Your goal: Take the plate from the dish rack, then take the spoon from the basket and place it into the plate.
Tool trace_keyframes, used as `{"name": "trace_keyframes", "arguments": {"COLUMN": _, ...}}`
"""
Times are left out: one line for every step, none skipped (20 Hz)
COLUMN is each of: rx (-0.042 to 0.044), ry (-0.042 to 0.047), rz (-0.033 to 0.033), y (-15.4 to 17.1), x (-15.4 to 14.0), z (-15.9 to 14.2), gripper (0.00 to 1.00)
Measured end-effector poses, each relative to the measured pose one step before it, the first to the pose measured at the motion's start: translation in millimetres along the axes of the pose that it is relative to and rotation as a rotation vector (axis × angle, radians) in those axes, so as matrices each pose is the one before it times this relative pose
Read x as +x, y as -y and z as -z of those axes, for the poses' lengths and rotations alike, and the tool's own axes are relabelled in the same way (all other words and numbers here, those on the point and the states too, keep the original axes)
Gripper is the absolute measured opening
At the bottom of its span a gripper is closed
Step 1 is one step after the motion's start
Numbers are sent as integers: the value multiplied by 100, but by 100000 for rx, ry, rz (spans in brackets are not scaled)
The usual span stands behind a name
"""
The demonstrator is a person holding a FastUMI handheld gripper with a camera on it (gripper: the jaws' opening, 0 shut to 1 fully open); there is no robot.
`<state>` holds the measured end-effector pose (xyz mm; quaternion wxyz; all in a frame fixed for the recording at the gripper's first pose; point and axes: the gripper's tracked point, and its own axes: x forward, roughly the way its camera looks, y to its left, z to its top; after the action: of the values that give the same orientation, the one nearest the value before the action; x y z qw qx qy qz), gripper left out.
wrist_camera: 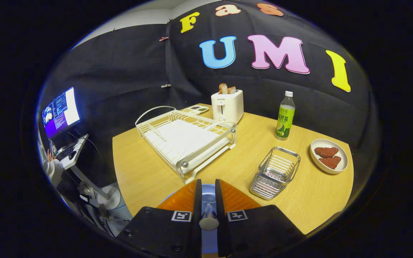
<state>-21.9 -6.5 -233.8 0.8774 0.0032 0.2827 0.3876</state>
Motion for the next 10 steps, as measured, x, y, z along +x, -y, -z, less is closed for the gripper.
{"name": "trace_keyframes", "arguments": {"rx": 78, "ry": -1182, "rz": 288, "y": 206, "x": 54, "z": 487, "gripper": 21}}
{"name": "trace_keyframes", "arguments": {"rx": 12, "ry": -481, "rz": -439, "y": -77, "x": 8, "z": 361, "gripper": 21}}
{"name": "trace_keyframes", "arguments": {"rx": -701, "ry": -503, "rz": -284, "y": 95, "x": -21, "z": 218, "gripper": 21}}
{"name": "trace_keyframes", "arguments": {"rx": -1036, "ry": -467, "rz": -140, "y": -68, "x": -189, "z": 389, "gripper": 22}}
{"name": "trace_keyframes", "arguments": {"rx": -1130, "ry": -1040, "rz": -152, "y": -28, "x": -52, "z": 545, "gripper": 22}}
{"name": "trace_keyframes", "arguments": {"rx": -1083, "ry": -1554, "rz": -451, "y": -171, "x": -48, "z": 788, "gripper": 21}}
{"name": "trace_keyframes", "arguments": {"rx": -1309, "ry": -2169, "rz": -632, "y": -228, "x": -95, "z": 771, "gripper": 22}}
{"name": "trace_keyframes", "arguments": {"rx": -1200, "ry": -1758, "rz": -383, "y": -132, "x": 45, "z": 670, "gripper": 22}}
{"name": "trace_keyframes", "arguments": {"rx": -908, "ry": -1779, "rz": -234, "y": -95, "x": 126, "z": 625, "gripper": 22}}
{"name": "trace_keyframes", "arguments": {"rx": -158, "ry": -1443, "rz": -251, "y": -26, "x": 93, "z": 455, "gripper": 22}}
